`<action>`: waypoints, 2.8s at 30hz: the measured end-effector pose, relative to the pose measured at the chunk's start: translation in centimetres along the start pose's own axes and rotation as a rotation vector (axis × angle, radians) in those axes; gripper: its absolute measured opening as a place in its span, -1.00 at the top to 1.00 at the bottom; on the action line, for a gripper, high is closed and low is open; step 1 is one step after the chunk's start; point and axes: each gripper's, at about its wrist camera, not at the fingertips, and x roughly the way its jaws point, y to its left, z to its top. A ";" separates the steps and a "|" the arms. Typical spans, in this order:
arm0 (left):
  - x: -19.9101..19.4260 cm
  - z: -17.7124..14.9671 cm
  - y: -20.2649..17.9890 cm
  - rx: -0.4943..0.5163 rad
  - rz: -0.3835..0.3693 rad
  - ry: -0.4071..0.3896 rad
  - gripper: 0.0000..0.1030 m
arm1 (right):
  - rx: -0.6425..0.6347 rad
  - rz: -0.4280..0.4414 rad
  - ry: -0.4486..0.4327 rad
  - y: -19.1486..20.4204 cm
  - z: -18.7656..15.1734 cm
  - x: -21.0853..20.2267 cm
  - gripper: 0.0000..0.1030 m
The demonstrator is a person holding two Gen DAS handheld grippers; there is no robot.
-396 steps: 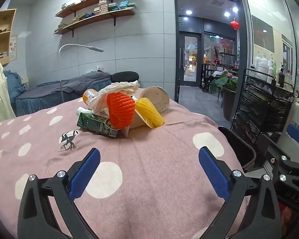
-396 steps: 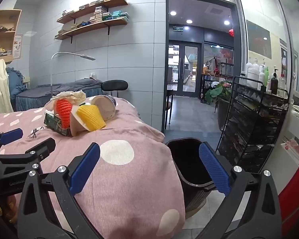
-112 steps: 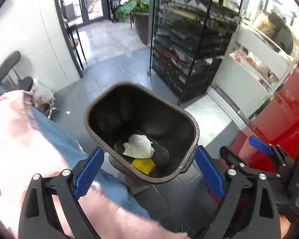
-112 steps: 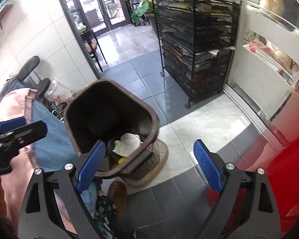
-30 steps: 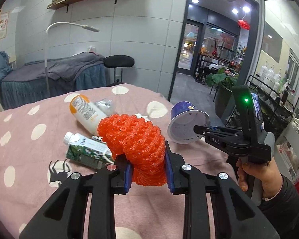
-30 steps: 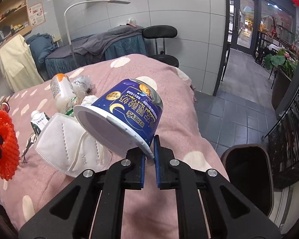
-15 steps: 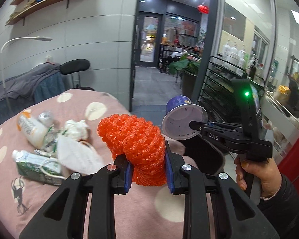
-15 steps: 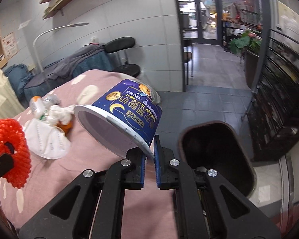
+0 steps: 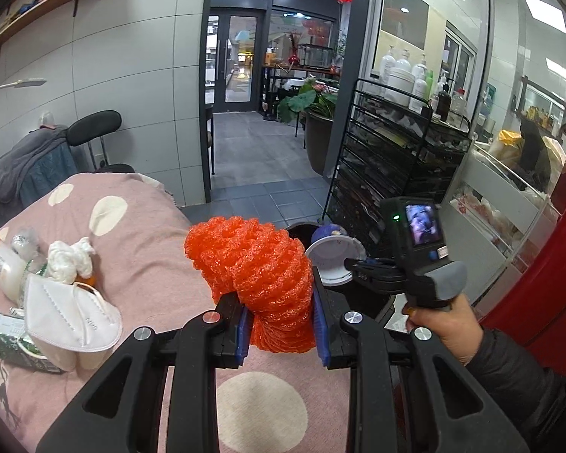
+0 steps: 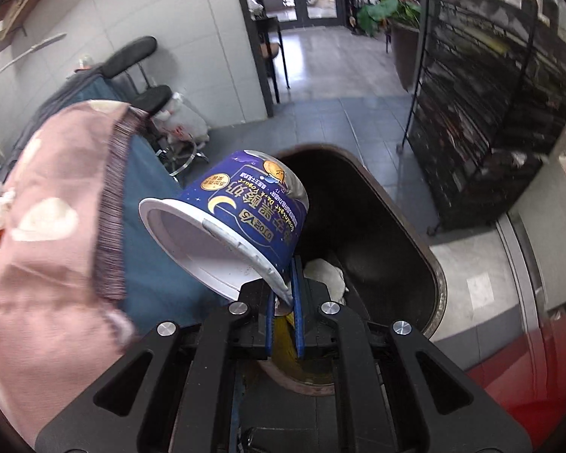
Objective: Collect trash
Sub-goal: 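Carry both items to the black bin while the right gripper opens, dropping the yogurt cup, then lower the left gripper into the black bin and open it to drop the orange net, then move both tools back from the bin to the remaining trash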
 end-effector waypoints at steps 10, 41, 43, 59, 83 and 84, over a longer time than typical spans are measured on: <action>2.5 0.3 -1.2 0.001 -0.059 0.062 0.49 | 0.060 -0.108 0.202 -2.9 -1.0 10.1 0.83; 18.3 1.5 -6.7 0.041 -0.177 0.427 0.49 | 0.127 -0.187 0.045 -5.4 -6.3 2.6 -0.56; 19.7 1.3 -7.1 0.037 -0.174 0.465 0.49 | 0.144 -0.201 0.024 -6.2 -7.1 1.3 -0.57; 25.1 -0.6 -8.6 0.111 -0.162 0.572 -0.27 | 0.207 -0.244 -0.079 -8.8 -9.3 -3.4 -0.62; 17.3 4.1 -7.7 0.023 -0.188 0.203 -0.74 | 0.223 -0.181 -0.166 -7.8 -8.5 -6.8 -0.67; 16.6 4.3 -7.6 0.035 -0.174 0.187 -0.74 | 0.214 -0.172 -0.172 -7.4 -8.4 -7.0 -0.67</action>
